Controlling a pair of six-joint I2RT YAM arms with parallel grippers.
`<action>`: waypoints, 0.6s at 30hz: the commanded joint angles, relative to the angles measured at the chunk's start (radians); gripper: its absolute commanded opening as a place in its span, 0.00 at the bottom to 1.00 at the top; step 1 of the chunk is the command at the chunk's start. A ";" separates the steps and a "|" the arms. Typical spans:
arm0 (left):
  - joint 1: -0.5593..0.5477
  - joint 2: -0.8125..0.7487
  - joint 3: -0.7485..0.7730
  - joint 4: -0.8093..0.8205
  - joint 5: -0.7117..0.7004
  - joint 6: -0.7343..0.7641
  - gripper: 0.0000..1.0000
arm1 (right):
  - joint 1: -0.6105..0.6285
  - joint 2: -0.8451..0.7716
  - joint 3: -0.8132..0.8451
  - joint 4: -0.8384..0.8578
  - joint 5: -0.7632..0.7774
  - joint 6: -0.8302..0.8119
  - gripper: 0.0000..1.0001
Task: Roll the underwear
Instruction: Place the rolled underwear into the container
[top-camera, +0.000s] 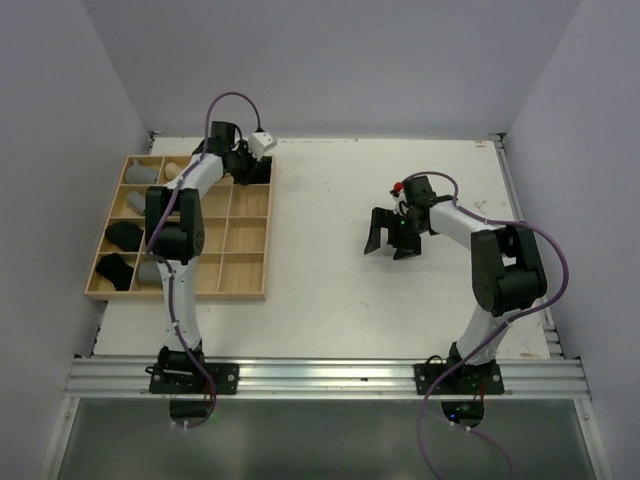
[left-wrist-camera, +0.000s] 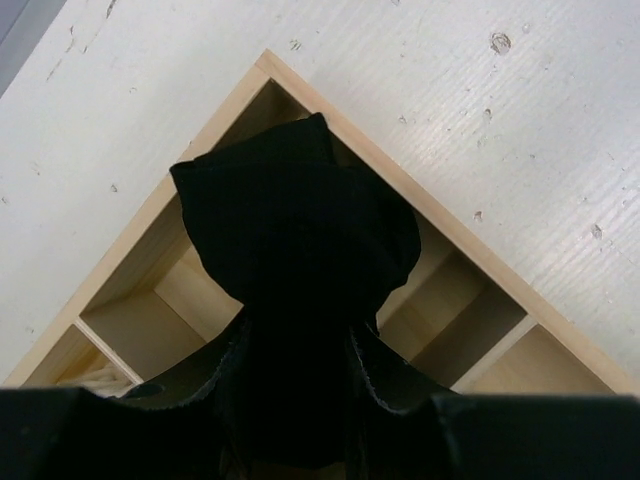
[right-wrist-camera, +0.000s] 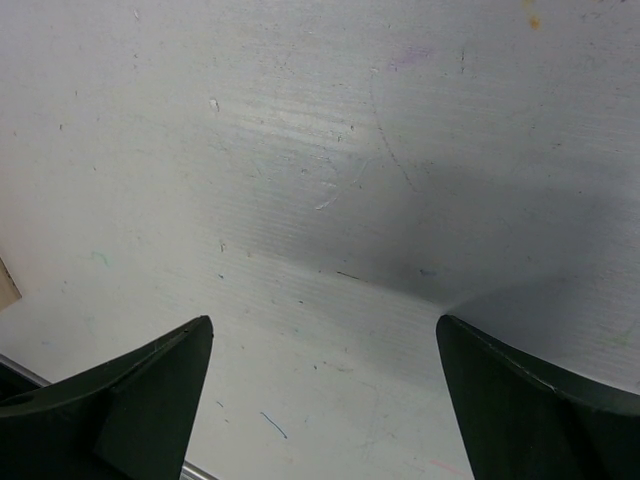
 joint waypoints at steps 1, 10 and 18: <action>0.022 -0.020 0.019 -0.186 -0.024 0.009 0.00 | -0.005 -0.028 0.016 -0.027 0.012 -0.020 0.99; 0.022 0.161 0.292 -0.367 -0.044 -0.034 0.11 | -0.005 -0.013 0.012 -0.017 -0.009 -0.008 0.98; 0.020 0.230 0.300 -0.351 -0.045 -0.043 0.37 | -0.004 -0.024 0.000 -0.017 -0.009 -0.005 0.98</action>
